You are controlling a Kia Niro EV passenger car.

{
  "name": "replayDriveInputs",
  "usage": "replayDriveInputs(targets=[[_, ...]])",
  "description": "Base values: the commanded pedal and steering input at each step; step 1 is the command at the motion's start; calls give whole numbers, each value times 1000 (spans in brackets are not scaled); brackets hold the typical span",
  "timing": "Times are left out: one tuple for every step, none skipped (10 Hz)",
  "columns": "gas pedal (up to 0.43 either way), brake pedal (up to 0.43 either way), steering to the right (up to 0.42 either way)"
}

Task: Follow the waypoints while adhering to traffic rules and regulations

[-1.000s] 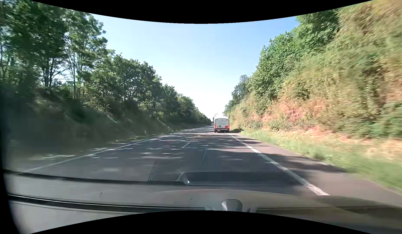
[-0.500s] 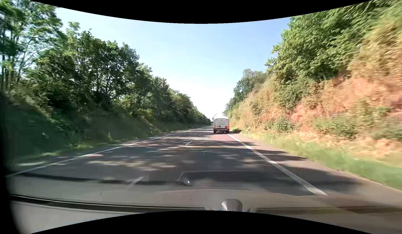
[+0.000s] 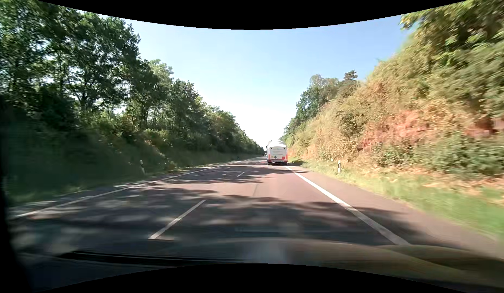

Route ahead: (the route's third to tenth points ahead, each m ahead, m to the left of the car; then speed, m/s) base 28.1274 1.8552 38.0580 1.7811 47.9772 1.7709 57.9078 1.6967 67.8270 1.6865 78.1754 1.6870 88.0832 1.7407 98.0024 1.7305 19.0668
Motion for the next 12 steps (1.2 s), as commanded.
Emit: replayDriveInputs(targets=[[28,6,2],[47,12,2],[67,6,2],[87,6,2],[98,6,2],[110,12,2],[110,6,2],[110,6,2],[118,6,2],[130,6,2],[130,6,2],[130,6,2]])
